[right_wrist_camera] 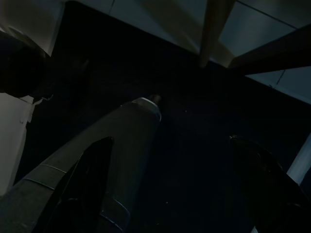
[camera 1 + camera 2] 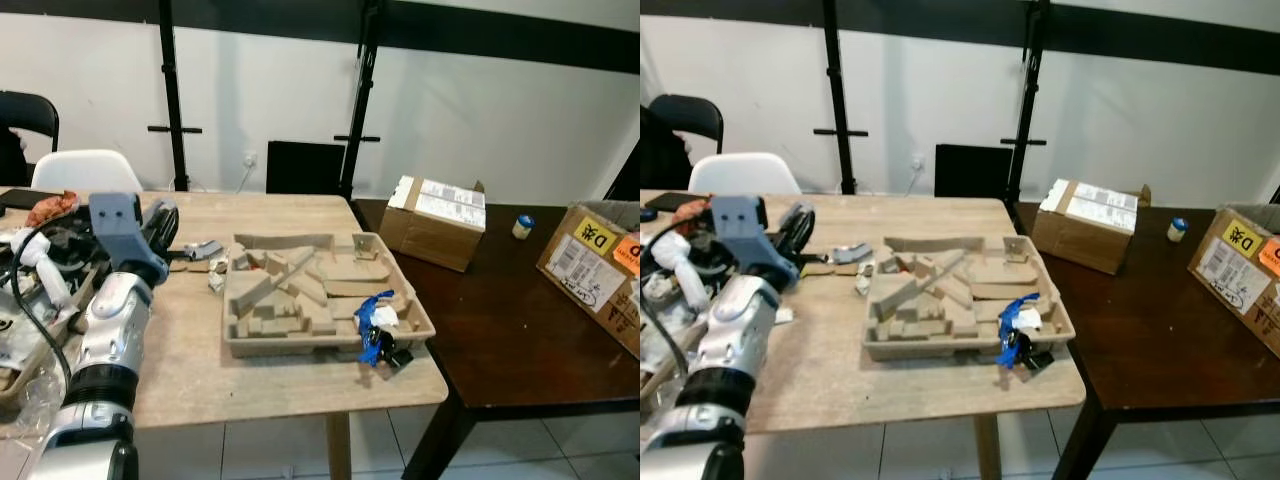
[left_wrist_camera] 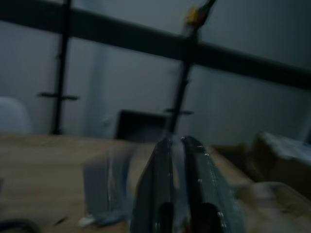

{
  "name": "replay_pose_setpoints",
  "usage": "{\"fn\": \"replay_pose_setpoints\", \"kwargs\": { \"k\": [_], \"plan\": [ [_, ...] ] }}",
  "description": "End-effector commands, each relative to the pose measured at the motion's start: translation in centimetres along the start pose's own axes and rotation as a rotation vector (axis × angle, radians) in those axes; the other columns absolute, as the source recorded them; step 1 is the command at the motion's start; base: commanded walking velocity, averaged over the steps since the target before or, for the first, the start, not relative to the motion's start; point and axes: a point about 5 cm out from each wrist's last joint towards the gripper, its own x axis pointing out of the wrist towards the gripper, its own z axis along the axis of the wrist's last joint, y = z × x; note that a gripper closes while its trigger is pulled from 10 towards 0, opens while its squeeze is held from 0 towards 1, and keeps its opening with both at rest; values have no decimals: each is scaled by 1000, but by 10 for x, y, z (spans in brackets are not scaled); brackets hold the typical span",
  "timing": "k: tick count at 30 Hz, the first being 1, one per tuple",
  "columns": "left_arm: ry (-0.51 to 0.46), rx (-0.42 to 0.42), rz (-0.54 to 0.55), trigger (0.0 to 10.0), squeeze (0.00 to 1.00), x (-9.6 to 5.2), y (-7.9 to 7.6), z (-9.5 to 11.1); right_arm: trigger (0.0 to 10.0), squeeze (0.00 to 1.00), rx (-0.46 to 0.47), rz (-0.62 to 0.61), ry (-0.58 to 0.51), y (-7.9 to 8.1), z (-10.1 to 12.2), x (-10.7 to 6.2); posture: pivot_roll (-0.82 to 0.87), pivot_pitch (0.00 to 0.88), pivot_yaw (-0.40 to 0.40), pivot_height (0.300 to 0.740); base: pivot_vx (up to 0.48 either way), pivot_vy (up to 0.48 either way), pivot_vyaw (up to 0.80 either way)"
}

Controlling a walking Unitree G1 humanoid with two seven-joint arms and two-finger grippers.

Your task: Picking trash to rubbish bin

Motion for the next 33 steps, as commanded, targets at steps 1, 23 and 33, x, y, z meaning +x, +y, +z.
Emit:
{"fn": "replay_pose_setpoints", "kwargs": {
  "k": [1,23,33],
  "plan": [
    [-46,-64,-81,0,0,1,-9,10,10000,0,-2,-1,14,-2,-3,-1,121,0,-69,740,0,0,0],
    [344,172,109,10000,1000,-15,10,-33,10000,0,-15,2,9,-3,1,-1,110,0,-82,740,0,0,0],
    [414,182,315,10000,1000,-24,30,-47,10000,0,-17,-3,10,-7,1,-3,97,0,-92,740,0,0,0]
  ]
}}
